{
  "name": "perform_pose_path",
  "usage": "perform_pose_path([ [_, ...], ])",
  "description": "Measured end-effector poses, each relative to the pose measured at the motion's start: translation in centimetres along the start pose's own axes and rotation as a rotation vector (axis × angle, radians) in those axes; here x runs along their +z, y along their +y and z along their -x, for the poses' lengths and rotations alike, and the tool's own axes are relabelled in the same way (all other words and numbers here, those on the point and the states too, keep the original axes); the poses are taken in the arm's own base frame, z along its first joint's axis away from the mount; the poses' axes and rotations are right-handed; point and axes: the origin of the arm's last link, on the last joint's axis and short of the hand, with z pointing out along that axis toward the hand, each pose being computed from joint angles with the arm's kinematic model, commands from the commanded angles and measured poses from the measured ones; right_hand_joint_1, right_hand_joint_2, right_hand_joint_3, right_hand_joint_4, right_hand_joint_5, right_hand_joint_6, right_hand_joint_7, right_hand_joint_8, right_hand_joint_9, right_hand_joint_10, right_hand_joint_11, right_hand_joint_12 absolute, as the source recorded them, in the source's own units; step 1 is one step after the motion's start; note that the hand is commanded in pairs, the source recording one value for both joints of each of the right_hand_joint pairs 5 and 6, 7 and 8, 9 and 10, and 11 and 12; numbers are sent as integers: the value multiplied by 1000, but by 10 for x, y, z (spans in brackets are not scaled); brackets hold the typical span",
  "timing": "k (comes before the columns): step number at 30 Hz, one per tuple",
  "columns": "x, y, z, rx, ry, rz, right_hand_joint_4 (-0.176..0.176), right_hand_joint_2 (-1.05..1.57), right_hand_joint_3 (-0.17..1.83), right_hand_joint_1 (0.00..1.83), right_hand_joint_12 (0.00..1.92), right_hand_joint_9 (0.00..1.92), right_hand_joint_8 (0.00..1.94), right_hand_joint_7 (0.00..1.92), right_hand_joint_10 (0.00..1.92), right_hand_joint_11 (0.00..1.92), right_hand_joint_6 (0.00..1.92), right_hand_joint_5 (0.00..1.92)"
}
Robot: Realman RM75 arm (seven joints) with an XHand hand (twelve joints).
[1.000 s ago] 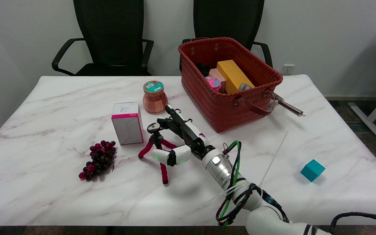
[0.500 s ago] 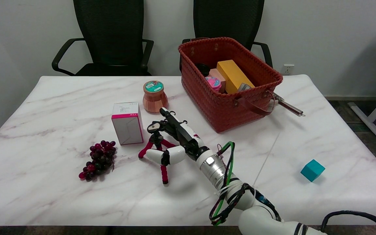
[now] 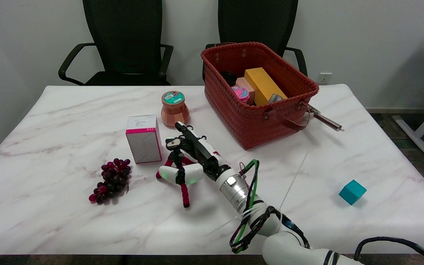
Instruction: Pick up the flexible tripod.
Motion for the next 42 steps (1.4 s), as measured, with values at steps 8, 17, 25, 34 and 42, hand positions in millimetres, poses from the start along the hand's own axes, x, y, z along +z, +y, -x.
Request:
perform_pose_path([
  [8, 3, 1, 5, 9, -1, 4, 0, 286, 948, 1093, 278, 486, 663, 663, 486, 278, 94, 94],
  [17, 5, 2, 10, 17, -4, 7, 0, 367, 890, 1084, 382, 614, 827, 827, 614, 382, 148, 148],
  [25, 7, 2, 15, 24, -5, 9, 0, 548, 818, 1028, 723, 1078, 1190, 1190, 1078, 723, 542, 542],
  [34, 7, 1, 15, 30, 11, -3, 0, 838, 714, 932, 1237, 1385, 1479, 1479, 1385, 1237, 1274, 1274],
  [42, 6, -2, 14, 33, 40, -28, 0, 1025, 658, 884, 1539, 1556, 1635, 1635, 1556, 1539, 1667, 1667],
])
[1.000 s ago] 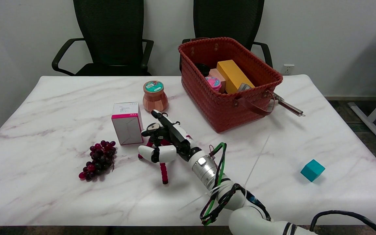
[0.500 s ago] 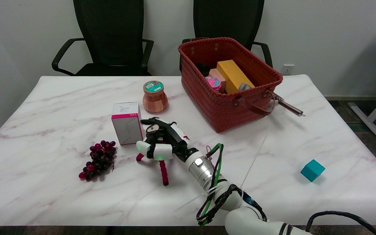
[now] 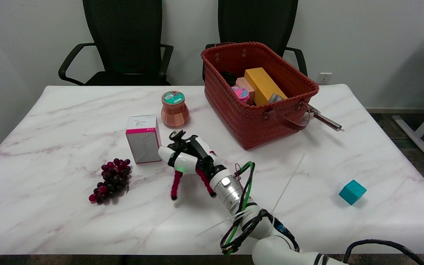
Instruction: Pick up the flexible tripod.
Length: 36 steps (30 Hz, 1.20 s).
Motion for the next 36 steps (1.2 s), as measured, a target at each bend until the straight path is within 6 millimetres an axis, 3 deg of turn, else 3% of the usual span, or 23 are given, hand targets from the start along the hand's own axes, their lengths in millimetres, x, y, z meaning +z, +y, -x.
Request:
perform_pose_path([
  [6, -1, -2, -1, 1, 17, -16, 0, 1106, 694, 868, 1661, 1647, 1735, 1735, 1647, 1661, 1833, 1833],
  [20, -1, -13, -6, 6, 62, -75, 0, 1108, 731, 881, 1682, 1684, 1745, 1745, 1684, 1682, 1660, 1660],
  [26, 3, -28, -10, 5, 72, -130, 0, 1084, 754, 884, 1697, 1751, 1804, 1804, 1751, 1697, 1580, 1580],
  [32, 11, -49, -17, -3, 80, -201, 0, 1189, 740, 879, 1824, 1890, 1920, 1920, 1890, 1824, 1745, 1745],
  [36, 18, -63, -23, -11, 85, -244, 0, 1212, 730, 879, 1833, 1895, 1920, 1920, 1895, 1833, 1749, 1749],
])
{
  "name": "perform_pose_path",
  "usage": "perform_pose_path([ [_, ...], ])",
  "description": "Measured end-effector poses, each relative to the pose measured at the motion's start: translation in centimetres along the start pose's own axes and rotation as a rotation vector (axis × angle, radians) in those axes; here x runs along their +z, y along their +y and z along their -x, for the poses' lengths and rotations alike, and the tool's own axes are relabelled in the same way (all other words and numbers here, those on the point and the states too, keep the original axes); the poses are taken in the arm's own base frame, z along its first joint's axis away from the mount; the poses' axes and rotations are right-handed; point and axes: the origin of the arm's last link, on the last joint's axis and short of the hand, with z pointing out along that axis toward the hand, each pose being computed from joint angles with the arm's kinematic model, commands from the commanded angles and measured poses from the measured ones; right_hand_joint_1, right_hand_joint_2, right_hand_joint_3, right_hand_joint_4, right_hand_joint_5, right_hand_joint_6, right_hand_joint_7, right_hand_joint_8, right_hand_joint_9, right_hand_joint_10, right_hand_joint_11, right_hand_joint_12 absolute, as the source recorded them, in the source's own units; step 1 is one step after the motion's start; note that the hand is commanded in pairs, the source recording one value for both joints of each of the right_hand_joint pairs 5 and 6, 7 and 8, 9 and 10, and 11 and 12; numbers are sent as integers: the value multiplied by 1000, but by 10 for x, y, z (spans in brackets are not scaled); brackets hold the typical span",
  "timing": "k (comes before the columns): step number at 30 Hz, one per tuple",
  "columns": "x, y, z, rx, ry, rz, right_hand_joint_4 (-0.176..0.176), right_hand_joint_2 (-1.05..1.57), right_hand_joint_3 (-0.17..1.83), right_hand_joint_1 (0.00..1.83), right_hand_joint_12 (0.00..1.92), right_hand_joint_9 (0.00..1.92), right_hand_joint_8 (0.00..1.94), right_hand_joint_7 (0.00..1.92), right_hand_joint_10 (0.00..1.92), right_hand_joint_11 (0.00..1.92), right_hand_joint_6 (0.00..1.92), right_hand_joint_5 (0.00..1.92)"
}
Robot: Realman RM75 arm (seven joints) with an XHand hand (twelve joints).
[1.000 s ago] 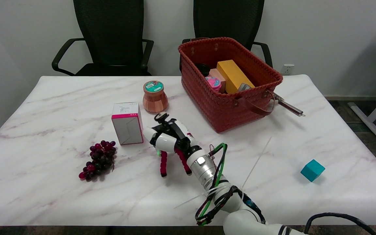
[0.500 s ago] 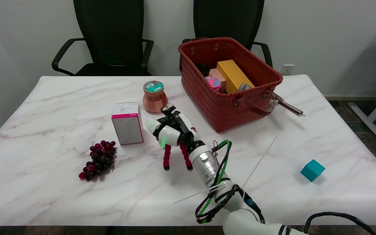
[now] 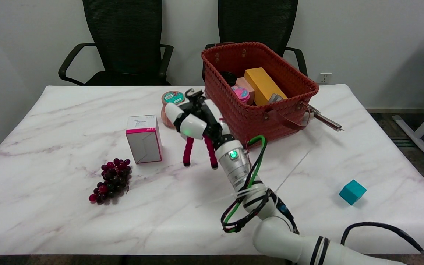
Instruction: Pick up the flexible tripod.
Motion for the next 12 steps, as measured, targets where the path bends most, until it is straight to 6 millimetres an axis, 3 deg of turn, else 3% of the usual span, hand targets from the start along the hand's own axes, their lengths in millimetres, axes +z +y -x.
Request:
perform_pose_path([
  [12, 31, -34, -28, -35, 54, -124, 0, 1213, 706, 889, 1827, 1843, 1894, 1894, 1843, 1827, 1644, 1644],
])
